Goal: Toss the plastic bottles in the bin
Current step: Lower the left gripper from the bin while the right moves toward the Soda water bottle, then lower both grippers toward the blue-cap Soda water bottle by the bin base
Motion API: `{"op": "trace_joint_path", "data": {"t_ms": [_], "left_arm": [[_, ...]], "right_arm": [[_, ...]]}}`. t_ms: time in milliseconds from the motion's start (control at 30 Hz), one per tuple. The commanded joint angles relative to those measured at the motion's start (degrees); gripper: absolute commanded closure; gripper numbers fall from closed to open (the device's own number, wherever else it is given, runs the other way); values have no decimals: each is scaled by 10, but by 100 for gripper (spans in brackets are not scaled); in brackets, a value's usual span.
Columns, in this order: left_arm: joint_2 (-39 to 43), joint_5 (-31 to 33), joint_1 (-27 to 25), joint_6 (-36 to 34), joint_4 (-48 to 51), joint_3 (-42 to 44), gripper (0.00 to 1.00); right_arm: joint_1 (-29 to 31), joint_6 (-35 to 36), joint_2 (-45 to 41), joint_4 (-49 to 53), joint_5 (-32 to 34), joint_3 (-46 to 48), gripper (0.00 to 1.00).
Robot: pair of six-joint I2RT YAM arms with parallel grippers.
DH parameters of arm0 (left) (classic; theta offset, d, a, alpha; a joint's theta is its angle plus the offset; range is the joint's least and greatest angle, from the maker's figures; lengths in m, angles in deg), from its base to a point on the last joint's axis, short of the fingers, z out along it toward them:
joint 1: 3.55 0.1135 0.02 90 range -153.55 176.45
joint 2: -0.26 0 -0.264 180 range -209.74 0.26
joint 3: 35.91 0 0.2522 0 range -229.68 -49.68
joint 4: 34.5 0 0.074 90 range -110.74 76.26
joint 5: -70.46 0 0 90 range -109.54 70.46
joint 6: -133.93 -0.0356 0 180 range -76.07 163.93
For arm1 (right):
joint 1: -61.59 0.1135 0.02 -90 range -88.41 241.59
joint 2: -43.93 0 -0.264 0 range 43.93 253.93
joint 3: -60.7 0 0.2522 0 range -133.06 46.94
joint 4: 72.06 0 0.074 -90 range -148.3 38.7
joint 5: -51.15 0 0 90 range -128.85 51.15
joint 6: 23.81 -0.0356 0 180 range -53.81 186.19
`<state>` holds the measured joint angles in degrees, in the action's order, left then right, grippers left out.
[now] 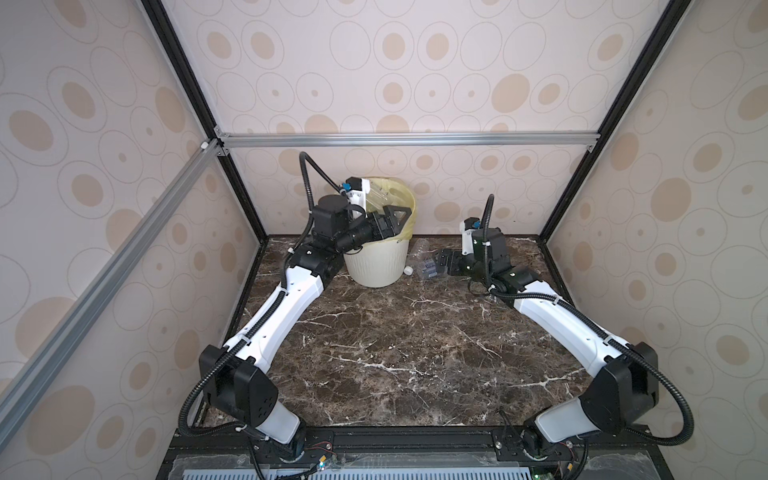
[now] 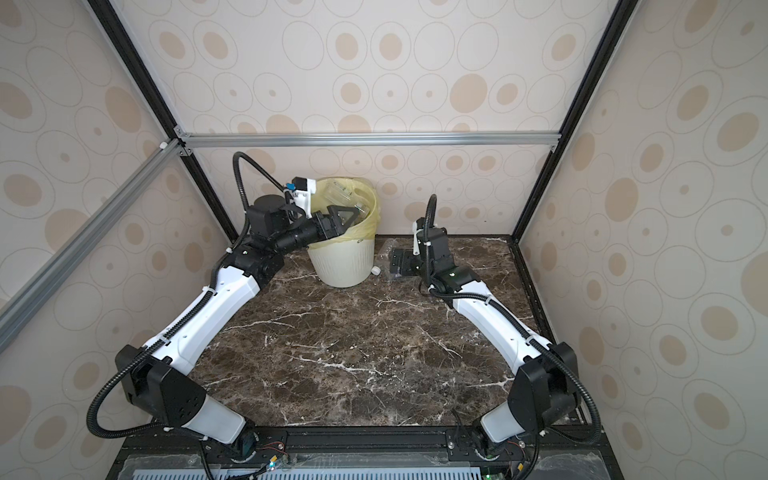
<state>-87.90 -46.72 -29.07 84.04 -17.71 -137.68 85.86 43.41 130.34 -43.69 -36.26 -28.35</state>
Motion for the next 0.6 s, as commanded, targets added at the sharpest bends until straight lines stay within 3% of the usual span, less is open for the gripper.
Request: {"op": "trace_joint_path", "data": {"t_ms": [0,133,300,567], "left_arm": [[17,49,-35,-53,-1,32,1],[17,71,-71,-59,-11,87,1],[6,49,-93,-24,-73,170,1],[-25,65,-99,-18,-124,260,1]], "right_arm": [[-26,-55,25,33,28,-1,0],[-69,-71,67,35,18,-8,0],[-121,-72,161,66,-12,-78,0],[-130,-65,289,57,-25,-180,0]]}}
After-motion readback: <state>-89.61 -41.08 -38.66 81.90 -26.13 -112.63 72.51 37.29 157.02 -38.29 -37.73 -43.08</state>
